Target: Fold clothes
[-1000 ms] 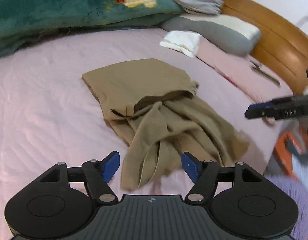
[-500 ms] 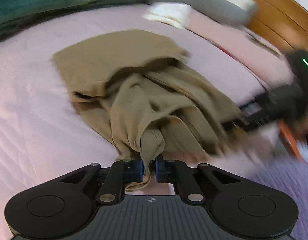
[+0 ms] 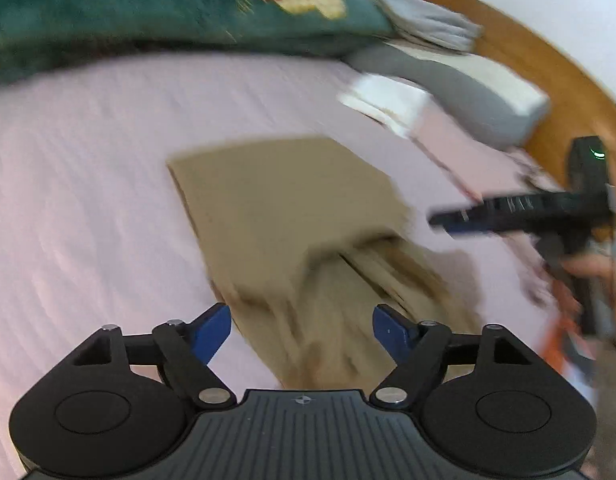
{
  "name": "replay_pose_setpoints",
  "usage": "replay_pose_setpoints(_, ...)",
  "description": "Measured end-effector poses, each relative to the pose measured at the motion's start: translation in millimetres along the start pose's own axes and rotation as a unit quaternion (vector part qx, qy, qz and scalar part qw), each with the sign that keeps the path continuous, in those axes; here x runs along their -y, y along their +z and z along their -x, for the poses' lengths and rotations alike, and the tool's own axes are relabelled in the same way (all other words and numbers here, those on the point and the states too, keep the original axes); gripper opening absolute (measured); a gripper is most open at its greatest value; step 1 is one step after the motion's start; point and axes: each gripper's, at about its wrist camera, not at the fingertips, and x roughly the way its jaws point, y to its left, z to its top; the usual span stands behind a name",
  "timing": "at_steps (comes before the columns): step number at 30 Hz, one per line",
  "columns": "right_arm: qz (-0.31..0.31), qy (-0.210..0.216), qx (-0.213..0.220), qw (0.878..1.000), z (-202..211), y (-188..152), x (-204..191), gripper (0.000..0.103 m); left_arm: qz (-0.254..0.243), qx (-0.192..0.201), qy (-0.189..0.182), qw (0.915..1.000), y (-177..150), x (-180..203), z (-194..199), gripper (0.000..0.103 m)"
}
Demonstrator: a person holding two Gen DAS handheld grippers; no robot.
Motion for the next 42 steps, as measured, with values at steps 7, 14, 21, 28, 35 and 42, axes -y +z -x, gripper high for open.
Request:
replay_pose_setpoints(7, -0.015, -0.004, -0.031, 0.999, -53.1, 15.9, -11.1, 0.071, -0.06, -0.015, 0.084, 0.9945, 11.0, 14.4, -51.7, 0.08)
replay_pose_setpoints(14, 0.044, -0.046, -0.015, 0.998, -65.0, 14.4, -24.4, 0.018, -0.071, -0.009, 0.088, 0.9936, 1.3, 15.0, -72.1, 0.032)
replay_pose_setpoints(21, 0.107, -0.06, 0.033, 0.992, -41.0, 24.3, -48.0, 0.013, -0.11, 0.037, 0.095, 0.9886, 6.6, 26.6, -66.1, 0.014)
replay_pose_setpoints(28, 0.119, -0.047, 0.079, 0.989, -31.5, 71.5, -68.6, 0.013, -0.143, 0.089, 0.135, 0.9764, 64.8, 13.1, -64.5, 0.013)
replay_pose_setpoints(35, 0.143, -0.062, 0.147, 0.977, -59.2, 154.9, -95.7, 0.013, -0.192, 0.141, 0.21, 0.9482, 158.7, -12.1, -97.5, 0.015)
replay_pose_setpoints(42, 0.173, -0.088, 0.175, 0.965, -131.0, 227.6, -98.0, 0.014, -0.182, 0.157, 0.29, 0.9263, 228.9, -47.6, -175.1, 0.02)
